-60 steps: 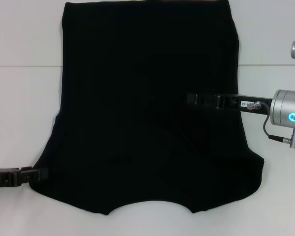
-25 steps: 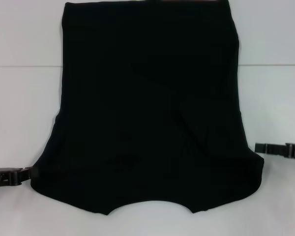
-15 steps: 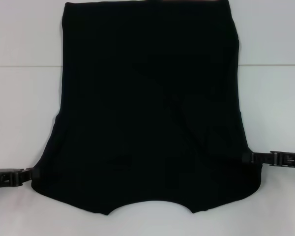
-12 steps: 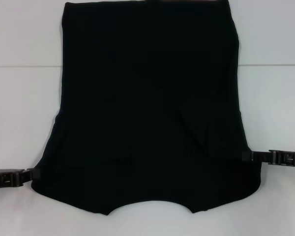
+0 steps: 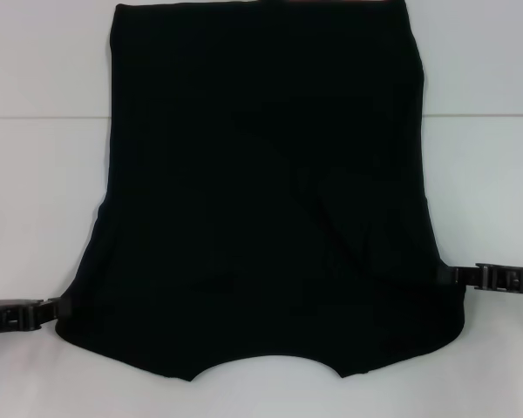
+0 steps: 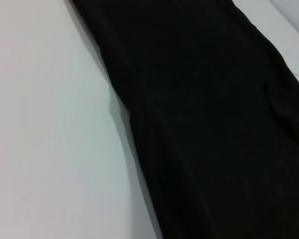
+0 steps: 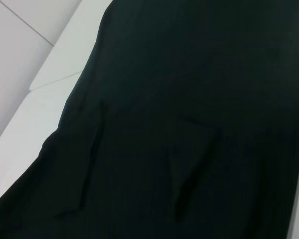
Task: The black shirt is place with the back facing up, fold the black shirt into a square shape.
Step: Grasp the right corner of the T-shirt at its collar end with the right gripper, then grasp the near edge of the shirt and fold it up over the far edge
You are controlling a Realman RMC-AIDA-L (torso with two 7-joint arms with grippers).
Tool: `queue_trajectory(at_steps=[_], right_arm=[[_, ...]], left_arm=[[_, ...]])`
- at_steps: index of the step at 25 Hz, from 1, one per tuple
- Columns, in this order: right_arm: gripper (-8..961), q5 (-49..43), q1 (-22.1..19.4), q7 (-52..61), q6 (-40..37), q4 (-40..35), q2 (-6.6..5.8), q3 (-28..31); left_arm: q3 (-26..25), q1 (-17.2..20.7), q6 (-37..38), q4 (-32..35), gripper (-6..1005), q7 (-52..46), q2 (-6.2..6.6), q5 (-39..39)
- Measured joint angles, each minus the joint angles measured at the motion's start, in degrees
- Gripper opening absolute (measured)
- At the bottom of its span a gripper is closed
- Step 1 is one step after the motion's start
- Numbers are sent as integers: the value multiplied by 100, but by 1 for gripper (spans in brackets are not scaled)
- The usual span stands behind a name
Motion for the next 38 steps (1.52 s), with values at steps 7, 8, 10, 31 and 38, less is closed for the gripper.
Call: queue_trajectory(at_steps=[7,8,10,31,38], right_arm=[[16,1,-282,-243,-314,-1,-48,318],[16,-4,-366,-331,-406,-3,-63,426],[16,-7,-517,-455,-553,-28,-92,602],[20,-122,-1651,-1504,-2011,-97,-532,1439],[22,-443,-1882,-1760,-2441,-87,-535,1800]], left_arm=[[-75,59,217,0,19,-89,-5,-186],[-130,86,324,0,19,-104,-5,-205],[-313,137,569,1,19,-105,-7,-211],[-1240,1019,2653,-5,20,441,-142,-174],[-1246,1168,2806,23,19,512,-176,-144]])
